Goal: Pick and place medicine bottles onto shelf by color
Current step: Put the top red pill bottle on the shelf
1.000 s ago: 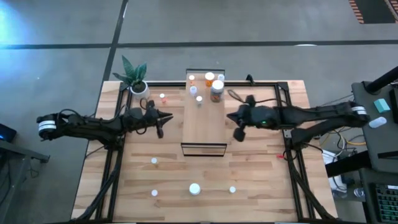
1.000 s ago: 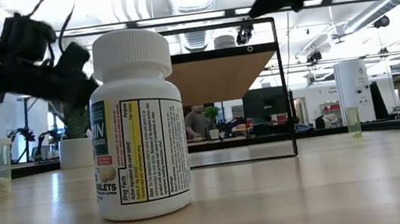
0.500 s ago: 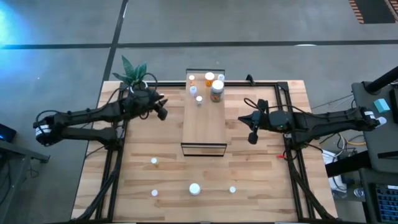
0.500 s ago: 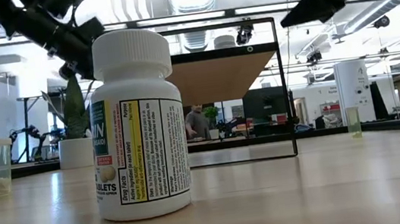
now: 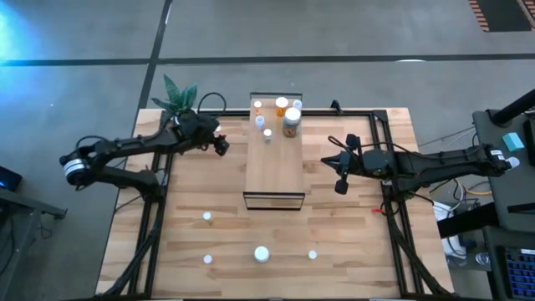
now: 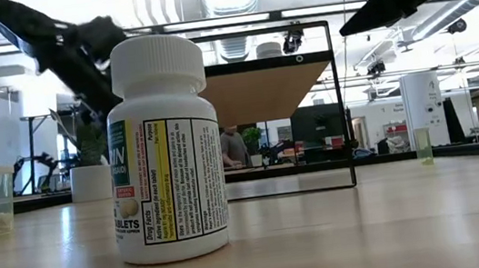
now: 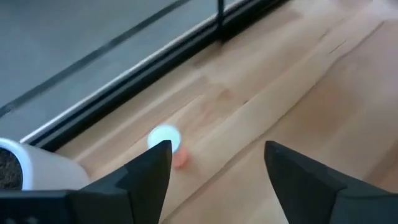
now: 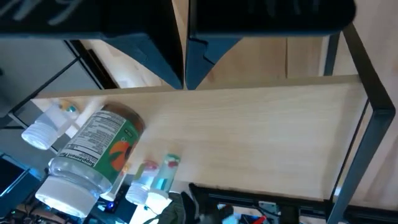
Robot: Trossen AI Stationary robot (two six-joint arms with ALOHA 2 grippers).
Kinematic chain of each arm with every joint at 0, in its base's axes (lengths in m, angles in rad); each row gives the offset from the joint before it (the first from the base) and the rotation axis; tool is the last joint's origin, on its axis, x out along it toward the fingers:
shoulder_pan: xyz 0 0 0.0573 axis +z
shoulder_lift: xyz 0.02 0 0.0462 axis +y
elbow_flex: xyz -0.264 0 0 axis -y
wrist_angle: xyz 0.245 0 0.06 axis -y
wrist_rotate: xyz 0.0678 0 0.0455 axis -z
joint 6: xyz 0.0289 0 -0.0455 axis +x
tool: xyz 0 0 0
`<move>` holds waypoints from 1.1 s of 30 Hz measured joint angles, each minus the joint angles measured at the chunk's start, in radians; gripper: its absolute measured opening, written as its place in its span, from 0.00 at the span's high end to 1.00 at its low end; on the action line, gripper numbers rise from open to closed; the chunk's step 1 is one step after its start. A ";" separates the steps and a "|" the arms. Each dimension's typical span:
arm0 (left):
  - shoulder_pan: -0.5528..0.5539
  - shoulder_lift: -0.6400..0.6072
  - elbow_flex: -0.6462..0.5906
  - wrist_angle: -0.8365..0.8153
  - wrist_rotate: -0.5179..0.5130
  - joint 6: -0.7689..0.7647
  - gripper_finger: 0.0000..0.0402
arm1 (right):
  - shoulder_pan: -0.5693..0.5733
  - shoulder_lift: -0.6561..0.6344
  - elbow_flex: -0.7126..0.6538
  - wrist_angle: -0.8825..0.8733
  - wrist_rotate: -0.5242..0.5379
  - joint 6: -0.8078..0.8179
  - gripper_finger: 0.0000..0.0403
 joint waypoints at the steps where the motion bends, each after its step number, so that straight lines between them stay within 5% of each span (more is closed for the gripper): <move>1: 0.008 0.016 0.000 0.007 0.000 0.012 0.40 | 0.000 0.000 0.000 0.000 0.000 0.000 0.98; 21: 0.126 0.186 0.026 0.067 0.034 0.050 0.41 | 0.000 0.000 0.000 0.000 0.000 0.011 0.98; 33: 0.138 0.188 0.023 0.065 0.074 0.066 0.68 | 0.000 0.000 -0.010 0.000 0.000 0.011 0.98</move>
